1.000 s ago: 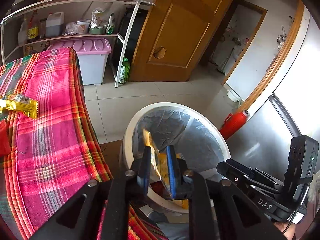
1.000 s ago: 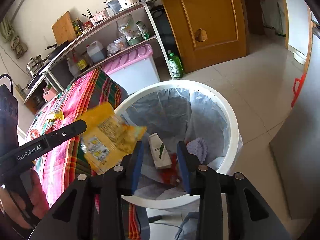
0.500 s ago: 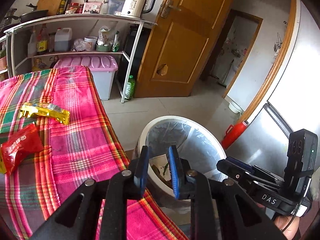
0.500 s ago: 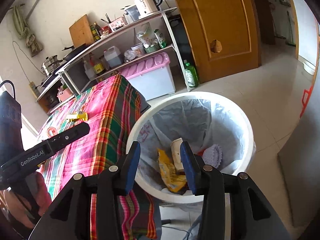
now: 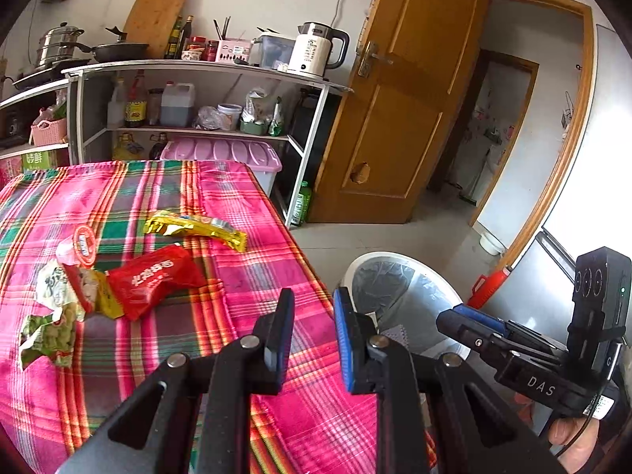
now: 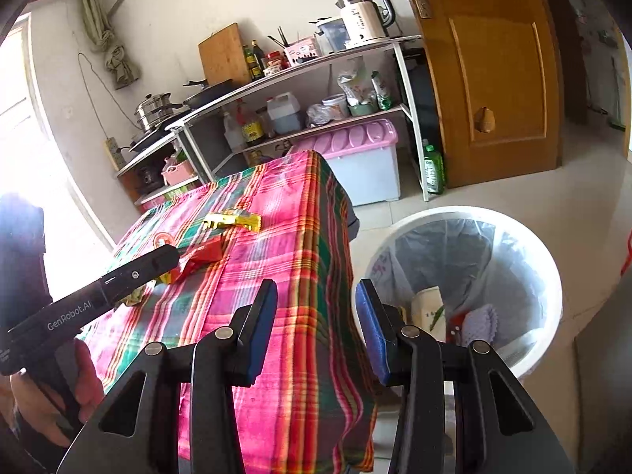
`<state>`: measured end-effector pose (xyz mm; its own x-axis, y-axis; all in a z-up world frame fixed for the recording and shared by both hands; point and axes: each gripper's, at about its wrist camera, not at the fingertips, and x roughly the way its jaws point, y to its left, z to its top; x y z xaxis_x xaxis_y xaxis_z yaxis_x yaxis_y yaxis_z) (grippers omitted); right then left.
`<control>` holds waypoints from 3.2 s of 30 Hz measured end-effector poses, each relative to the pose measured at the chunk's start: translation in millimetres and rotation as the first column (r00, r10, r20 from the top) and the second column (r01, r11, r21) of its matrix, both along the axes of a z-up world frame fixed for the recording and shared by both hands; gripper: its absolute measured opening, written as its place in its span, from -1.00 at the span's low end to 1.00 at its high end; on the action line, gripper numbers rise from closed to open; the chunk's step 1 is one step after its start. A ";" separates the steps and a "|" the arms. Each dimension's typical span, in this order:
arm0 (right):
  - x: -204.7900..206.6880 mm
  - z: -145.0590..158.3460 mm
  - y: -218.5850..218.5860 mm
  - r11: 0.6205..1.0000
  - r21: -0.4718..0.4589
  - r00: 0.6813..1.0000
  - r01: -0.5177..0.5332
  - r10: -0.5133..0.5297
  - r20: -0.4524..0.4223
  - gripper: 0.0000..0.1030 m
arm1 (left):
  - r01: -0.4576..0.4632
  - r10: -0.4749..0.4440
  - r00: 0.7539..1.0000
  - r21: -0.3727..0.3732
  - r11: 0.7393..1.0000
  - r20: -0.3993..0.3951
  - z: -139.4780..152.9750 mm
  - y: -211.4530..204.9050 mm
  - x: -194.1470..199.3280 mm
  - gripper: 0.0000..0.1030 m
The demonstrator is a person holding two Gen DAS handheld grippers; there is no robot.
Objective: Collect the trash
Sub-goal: 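Move both tools back to the table and grasp the green chip bag with the left tool, then grasp the red-capped snack packet with the right tool while the left tool holds the green bag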
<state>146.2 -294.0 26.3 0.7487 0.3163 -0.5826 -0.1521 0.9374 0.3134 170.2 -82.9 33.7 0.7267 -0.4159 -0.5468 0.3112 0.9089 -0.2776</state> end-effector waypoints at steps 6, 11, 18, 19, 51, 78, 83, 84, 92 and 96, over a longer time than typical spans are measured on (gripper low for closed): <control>-3.8 5.4 26.5 0.997 -0.009 0.997 -0.073 0.073 0.025 -0.17 | -0.069 0.069 0.998 0.012 0.998 0.014 -1.4 30.8 -10.5 -0.58; -4.0 5.6 47.6 0.992 -0.015 0.992 -0.124 0.124 0.025 -0.17 | -0.120 0.120 0.993 0.021 0.993 0.023 -4.1 55.1 -22.0 -0.57; -0.4 -1.3 72.4 0.984 -0.019 0.984 -0.178 0.178 0.003 -0.16 | -0.198 0.197 0.980 0.038 0.979 0.030 -9.8 89.2 -36.9 -0.47; 0.0 -2.6 74.3 0.983 -0.020 0.983 -0.182 0.182 0.001 -0.16 | -0.210 0.209 0.977 0.038 0.977 0.029 -10.7 94.2 -38.1 -0.44; 62.8 -14.7 154.0 0.954 -0.063 0.955 -0.294 0.291 -0.053 -0.06 | -0.389 0.395 0.902 0.068 0.919 -0.176 -68.8 185.7 12.9 0.25; 105.2 -29.0 244.3 0.894 -0.111 0.898 -0.434 0.420 -0.133 -0.06 | -0.392 0.387 0.915 -0.020 0.920 -0.117 -61.9 211.9 -7.6 -0.37; 117.3 -36.4 264.1 0.884 -0.119 0.888 -0.452 0.432 -0.157 -0.06 | -0.403 0.397 0.912 -0.050 0.914 -0.102 -57.3 225.2 -14.1 -0.37; 119.4 -38.1 267.1 0.883 -0.127 0.888 -0.452 0.431 -0.163 -0.06 | -0.403 0.396 0.912 -0.053 0.914 -0.101 -57.1 226.5 -14.6 -0.37; 127.9 -45.4 277.6 0.879 -0.146 0.886 -0.453 0.426 -0.182 -0.50 | -0.401 0.394 0.913 -0.063 0.914 -0.105 -60.0 232.7 -16.0 -0.36; 125.9 -44.0 274.2 0.884 -0.141 0.889 -0.446 0.421 -0.178 -0.58 | -0.399 0.391 0.914 -0.056 0.915 -0.110 -61.1 231.0 -14.8 -0.36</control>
